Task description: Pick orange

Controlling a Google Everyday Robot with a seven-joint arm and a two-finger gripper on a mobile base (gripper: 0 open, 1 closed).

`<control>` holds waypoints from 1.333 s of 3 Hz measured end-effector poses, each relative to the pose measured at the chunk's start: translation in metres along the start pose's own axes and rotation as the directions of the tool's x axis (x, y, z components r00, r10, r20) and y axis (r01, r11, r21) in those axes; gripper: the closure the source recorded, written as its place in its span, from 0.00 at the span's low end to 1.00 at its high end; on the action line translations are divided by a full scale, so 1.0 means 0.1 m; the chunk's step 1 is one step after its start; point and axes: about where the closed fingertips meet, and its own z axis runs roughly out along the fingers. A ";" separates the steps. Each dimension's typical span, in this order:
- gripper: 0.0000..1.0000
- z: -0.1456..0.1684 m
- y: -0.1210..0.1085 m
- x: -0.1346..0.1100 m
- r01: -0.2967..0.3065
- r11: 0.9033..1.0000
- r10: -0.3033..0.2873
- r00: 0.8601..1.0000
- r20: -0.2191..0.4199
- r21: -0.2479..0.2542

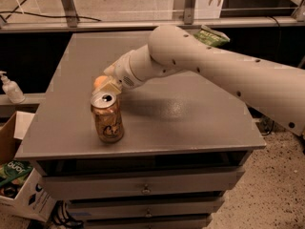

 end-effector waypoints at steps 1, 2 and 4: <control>0.65 -0.01 -0.02 0.01 -0.016 1.000 0.016 1.000 0.004 0.009; 0.88 -0.18 -0.11 -0.17 -0.014 0.999 0.012 0.998 0.060 0.037; 1.00 -0.96 -0.45 -0.66 0.040 0.981 -0.071 0.985 0.160 0.191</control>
Offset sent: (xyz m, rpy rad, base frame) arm 0.0119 -0.0176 0.0625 0.1315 -0.0736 -0.0496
